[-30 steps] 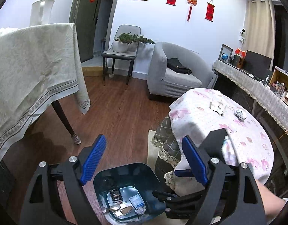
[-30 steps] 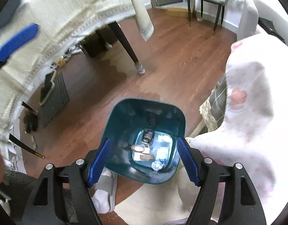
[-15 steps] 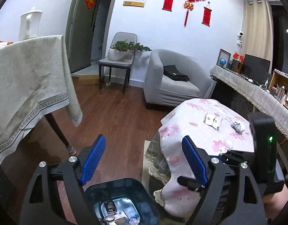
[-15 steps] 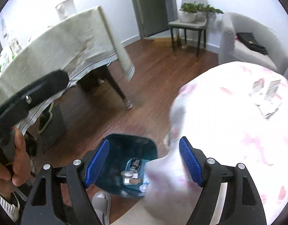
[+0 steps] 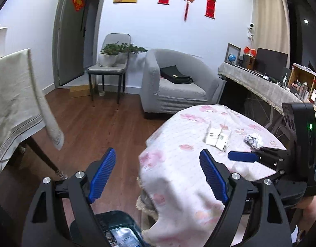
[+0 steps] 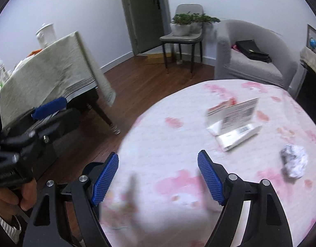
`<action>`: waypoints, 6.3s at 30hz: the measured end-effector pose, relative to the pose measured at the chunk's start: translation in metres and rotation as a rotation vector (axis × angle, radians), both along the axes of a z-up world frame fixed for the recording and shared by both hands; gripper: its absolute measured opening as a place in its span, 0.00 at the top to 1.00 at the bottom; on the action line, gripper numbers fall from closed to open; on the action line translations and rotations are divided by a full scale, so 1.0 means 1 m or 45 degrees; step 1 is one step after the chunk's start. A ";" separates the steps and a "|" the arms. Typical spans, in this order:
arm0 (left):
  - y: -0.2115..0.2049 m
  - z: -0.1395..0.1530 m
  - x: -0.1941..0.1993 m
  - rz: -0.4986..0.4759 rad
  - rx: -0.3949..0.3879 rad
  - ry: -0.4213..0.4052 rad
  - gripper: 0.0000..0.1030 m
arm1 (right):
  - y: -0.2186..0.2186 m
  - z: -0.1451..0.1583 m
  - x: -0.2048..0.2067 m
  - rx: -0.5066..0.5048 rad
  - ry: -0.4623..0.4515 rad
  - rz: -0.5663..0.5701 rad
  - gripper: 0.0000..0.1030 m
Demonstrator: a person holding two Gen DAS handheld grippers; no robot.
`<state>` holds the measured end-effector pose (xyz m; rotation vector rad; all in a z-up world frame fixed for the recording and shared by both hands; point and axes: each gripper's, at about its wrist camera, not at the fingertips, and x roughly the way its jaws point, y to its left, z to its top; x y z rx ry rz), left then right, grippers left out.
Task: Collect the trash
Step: 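Grasp the white barcode box with the left gripper while the right grasps the other foil ball, then carry the white box and foil ball over the bin and open both grippers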
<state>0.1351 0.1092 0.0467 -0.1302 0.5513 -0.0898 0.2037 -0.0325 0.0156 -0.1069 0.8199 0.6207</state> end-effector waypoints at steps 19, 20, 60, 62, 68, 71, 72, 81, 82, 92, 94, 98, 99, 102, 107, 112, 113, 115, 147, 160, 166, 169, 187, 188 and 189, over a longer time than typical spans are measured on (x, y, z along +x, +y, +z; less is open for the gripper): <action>-0.085 -0.005 0.080 -0.219 -0.014 0.026 0.18 | -0.117 0.019 0.058 -0.007 -0.049 -0.265 0.19; -0.089 -0.006 0.082 -0.230 -0.015 0.031 0.18 | -0.124 0.017 0.058 -0.011 -0.044 -0.278 0.19; -0.144 -0.057 0.147 -0.422 -0.006 0.335 0.92 | -0.177 -0.017 0.064 -0.094 0.084 -0.314 0.19; -0.145 -0.059 0.146 -0.420 -0.002 0.356 0.92 | -0.175 -0.018 0.066 -0.099 0.086 -0.316 0.19; -0.139 -0.056 0.137 -0.414 0.018 0.327 0.99 | -0.165 -0.022 0.072 -0.115 0.094 -0.330 0.19; -0.137 -0.054 0.131 -0.421 0.041 0.316 0.99 | -0.158 -0.025 0.075 -0.137 0.095 -0.337 0.19; -0.135 -0.053 0.129 -0.428 0.039 0.316 0.99 | -0.156 -0.026 0.076 -0.145 0.096 -0.341 0.19; -0.107 -0.036 0.112 -0.389 -0.003 0.240 0.99 | -0.145 -0.033 0.084 -0.198 0.094 -0.390 0.21; -0.104 -0.035 0.111 -0.384 0.000 0.236 0.99 | -0.144 -0.034 0.084 -0.198 0.093 -0.392 0.29; -0.073 -0.023 0.093 -0.311 -0.018 0.214 0.99 | -0.127 -0.033 0.084 -0.220 0.069 -0.389 0.49; -0.070 -0.022 0.089 -0.303 -0.016 0.214 0.99 | -0.121 -0.031 0.080 -0.204 0.069 -0.371 0.49; -0.064 -0.021 0.078 -0.289 0.000 0.215 0.99 | -0.110 -0.023 0.069 -0.161 0.049 -0.336 0.49; -0.061 -0.020 0.074 -0.280 0.006 0.209 0.99 | -0.107 -0.020 0.064 -0.145 0.037 -0.324 0.49; -0.054 -0.018 0.065 -0.253 -0.007 0.204 0.99 | -0.097 -0.014 0.052 -0.111 0.010 -0.286 0.49; -0.048 -0.017 0.047 -0.221 0.000 0.212 0.99 | -0.080 -0.006 0.027 -0.068 -0.021 -0.233 0.49; -0.048 -0.019 0.028 -0.217 0.014 0.217 0.99 | -0.065 0.003 0.007 -0.035 -0.040 -0.192 0.49; -0.048 -0.019 0.024 -0.215 0.017 0.219 0.99 | -0.062 0.004 0.003 -0.028 -0.039 -0.185 0.49; -0.047 -0.020 0.016 -0.212 0.021 0.227 0.99 | -0.057 0.004 -0.003 -0.022 -0.037 -0.172 0.49; 0.077 -0.121 -0.065 0.042 0.013 0.531 0.99 | 0.081 -0.005 -0.074 -0.027 -0.037 0.104 0.49; 0.123 -0.166 -0.079 0.065 -0.053 0.700 0.70 | 0.140 -0.031 -0.078 -0.116 0.028 0.190 0.49; 0.139 -0.156 -0.087 0.102 -0.077 0.659 0.66 | 0.161 -0.049 -0.078 -0.155 0.070 0.217 0.49; 0.146 -0.147 -0.091 0.115 -0.102 0.619 0.60 | 0.171 -0.060 -0.078 -0.170 0.101 0.228 0.49; 0.177 -0.079 -0.097 0.240 -0.182 0.377 0.43 | 0.206 -0.118 -0.078 -0.323 0.255 0.285 0.48; 0.178 -0.076 -0.097 0.240 -0.186 0.365 0.43 | 0.206 -0.120 -0.078 -0.328 0.266 0.291 0.48; 0.177 -0.073 -0.096 0.241 -0.189 0.356 0.42 | 0.206 -0.123 -0.079 -0.334 0.288 0.309 0.46</action>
